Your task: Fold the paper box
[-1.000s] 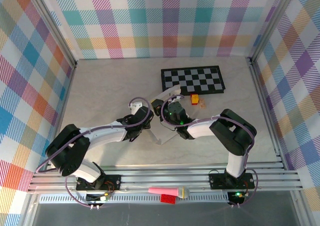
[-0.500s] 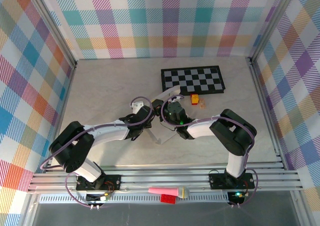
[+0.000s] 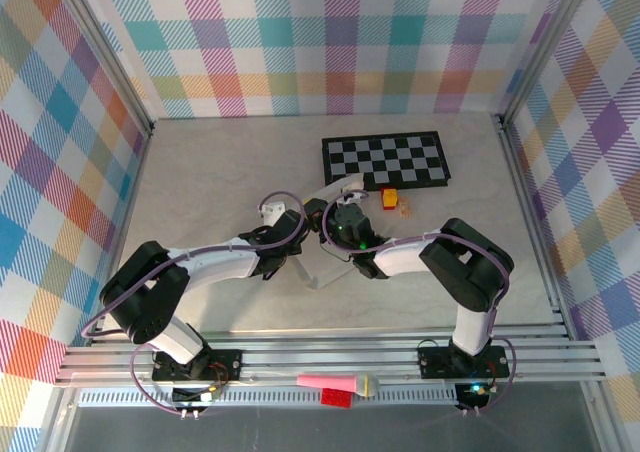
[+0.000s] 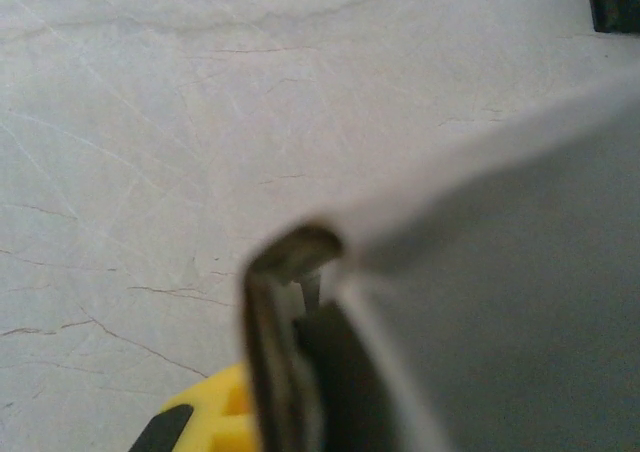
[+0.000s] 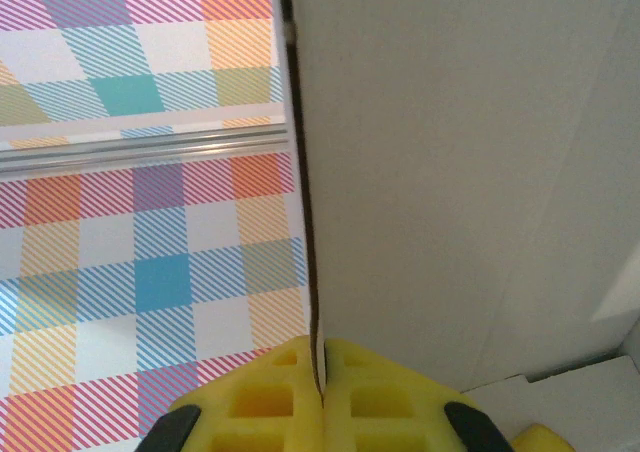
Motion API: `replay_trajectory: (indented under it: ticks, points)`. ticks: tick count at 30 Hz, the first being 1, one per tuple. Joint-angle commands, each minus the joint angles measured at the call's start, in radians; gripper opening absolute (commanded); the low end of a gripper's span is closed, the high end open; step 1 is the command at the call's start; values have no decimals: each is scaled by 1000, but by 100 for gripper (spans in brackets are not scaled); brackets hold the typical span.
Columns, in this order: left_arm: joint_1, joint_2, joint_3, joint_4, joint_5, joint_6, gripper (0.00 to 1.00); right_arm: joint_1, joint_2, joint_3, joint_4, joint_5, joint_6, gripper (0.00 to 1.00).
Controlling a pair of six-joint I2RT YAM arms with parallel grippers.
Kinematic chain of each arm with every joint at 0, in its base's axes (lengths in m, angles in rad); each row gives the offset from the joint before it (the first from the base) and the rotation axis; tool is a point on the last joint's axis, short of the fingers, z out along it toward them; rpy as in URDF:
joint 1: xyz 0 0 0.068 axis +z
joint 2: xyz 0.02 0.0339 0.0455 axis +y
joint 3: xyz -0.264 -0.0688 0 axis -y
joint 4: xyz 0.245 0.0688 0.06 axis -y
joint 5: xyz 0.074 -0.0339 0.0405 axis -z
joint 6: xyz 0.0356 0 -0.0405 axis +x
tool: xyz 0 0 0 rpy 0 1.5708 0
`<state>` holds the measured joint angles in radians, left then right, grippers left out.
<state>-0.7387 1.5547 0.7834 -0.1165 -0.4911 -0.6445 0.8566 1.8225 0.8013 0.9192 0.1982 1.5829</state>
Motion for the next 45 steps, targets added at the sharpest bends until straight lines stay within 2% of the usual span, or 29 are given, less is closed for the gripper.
replay_trajectory:
  ticks: [1, 2, 3, 6, 7, 11, 15, 19, 22, 24, 29, 35, 40, 45]
  points:
    - [8, 7, 50, 10, -42, -28, 0, 33, -15, -2, -102, -81, 15, 0]
    - [8, 4, 58, -1, -46, -24, 0, 34, -21, -2, -115, -78, 15, 1]
    - [7, 0, 62, -8, -50, -15, 0, 33, -31, -2, -134, -73, 17, 6]
    - [7, -27, 72, -26, -53, 33, 0, 25, -80, 1, -234, -62, 23, 33]
    - [9, -38, 82, -47, -53, 48, 0, 18, -102, 6, -274, -66, 17, 39]
    - [45, -88, 117, -109, 2, 107, 0, -24, -249, 43, -561, -49, -24, 67]
    - [93, -109, 170, -200, 92, 161, 0, -92, -379, 141, -849, -77, -91, 80]
    - [137, -116, 240, -282, 178, 197, 0, -157, -459, 266, -1086, -87, -194, 84]
    - [180, -115, 298, -340, 277, 228, 0, -224, -491, 354, -1197, -116, -285, 84]
    - [218, -103, 347, -386, 381, 256, 0, -281, -496, 416, -1272, -154, -340, 83]
    - [269, -18, 522, -597, 535, 362, 0, -357, -460, 582, -1444, -186, -508, 79]
    - [285, 84, 686, -791, 595, 428, 0, -385, -374, 768, -1537, -214, -656, 69]
    - [285, 100, 720, -801, 605, 415, 0, -414, -272, 855, -1553, -305, -710, 60]
    - [285, 118, 756, -810, 615, 412, 0, -439, -210, 880, -1573, -357, -730, 59]
